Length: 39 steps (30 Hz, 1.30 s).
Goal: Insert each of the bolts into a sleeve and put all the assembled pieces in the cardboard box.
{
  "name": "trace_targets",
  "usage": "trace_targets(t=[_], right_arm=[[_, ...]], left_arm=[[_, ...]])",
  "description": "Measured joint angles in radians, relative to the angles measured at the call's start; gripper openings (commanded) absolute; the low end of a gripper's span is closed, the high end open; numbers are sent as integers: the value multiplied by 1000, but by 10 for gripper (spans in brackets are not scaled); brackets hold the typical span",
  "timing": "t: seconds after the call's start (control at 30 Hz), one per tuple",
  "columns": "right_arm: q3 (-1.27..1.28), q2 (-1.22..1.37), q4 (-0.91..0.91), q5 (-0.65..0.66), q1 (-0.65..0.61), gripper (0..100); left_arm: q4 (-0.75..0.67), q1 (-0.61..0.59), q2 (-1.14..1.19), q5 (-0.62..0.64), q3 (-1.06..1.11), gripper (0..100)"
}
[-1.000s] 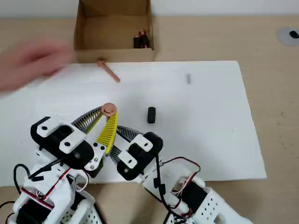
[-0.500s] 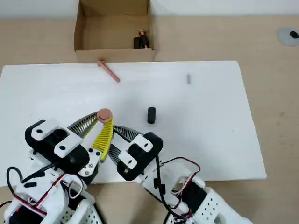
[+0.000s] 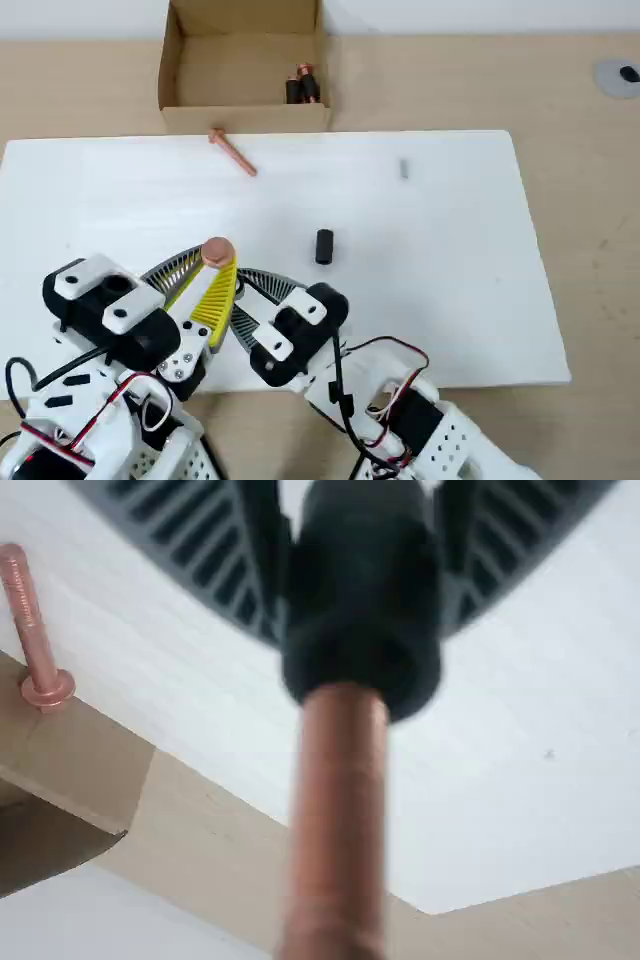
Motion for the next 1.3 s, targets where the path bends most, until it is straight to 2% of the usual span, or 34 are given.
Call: trace_targets(t=[0.37,0.7,1.03,1.17,1.3], right_arm=[[0,0,0,0,3,9],[0,-3,2,-2,5,9],[0,-3,0,-2,3,9],[0,-3,0,-2,3,9],[0,-3,0,-2,5,9]], left_arm=[[2,0,0,0,0,7],[97,35,8,0,-6,7],[97,51,2,0,-11,15],[89,48,0,8,-11,120],[75,-21,-15,144,-12,182]])
